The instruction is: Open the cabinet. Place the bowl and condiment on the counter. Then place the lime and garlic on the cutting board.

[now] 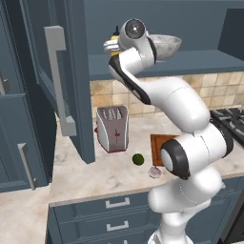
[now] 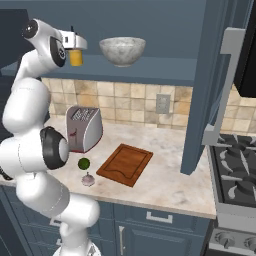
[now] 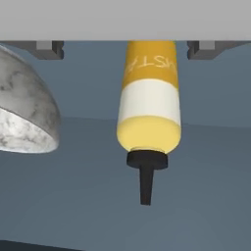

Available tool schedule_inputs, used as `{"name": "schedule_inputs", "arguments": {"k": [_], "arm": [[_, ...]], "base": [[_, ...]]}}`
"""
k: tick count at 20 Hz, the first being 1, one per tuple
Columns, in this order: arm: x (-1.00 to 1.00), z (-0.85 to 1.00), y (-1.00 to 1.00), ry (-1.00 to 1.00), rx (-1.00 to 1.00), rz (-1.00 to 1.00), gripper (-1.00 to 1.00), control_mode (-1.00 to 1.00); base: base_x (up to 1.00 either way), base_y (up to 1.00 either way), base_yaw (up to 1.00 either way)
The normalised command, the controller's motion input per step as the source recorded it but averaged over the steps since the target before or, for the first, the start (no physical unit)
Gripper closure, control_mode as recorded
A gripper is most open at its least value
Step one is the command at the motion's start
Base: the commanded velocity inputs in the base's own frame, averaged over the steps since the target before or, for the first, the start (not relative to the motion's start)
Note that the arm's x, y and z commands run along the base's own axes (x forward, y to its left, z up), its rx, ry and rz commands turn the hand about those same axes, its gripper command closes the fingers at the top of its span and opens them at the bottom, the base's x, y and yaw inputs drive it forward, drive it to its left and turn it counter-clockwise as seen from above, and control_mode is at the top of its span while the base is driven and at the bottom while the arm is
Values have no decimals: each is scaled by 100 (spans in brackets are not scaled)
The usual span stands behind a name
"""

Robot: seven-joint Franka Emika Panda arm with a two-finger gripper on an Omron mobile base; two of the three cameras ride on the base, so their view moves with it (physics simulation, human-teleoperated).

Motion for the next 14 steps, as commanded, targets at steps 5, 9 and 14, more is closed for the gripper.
{"name": "schedule_inputs", "arguments": {"k": [5, 9, 14], "arm": [[44, -8, 2, 0, 1, 0, -100, -100], [41, -4, 15, 0, 0, 0, -100, -100], [31, -5, 19, 0, 0, 1, 100, -100]], "base": [[0, 0, 0], [0, 0, 0], [0, 0, 0]]}}
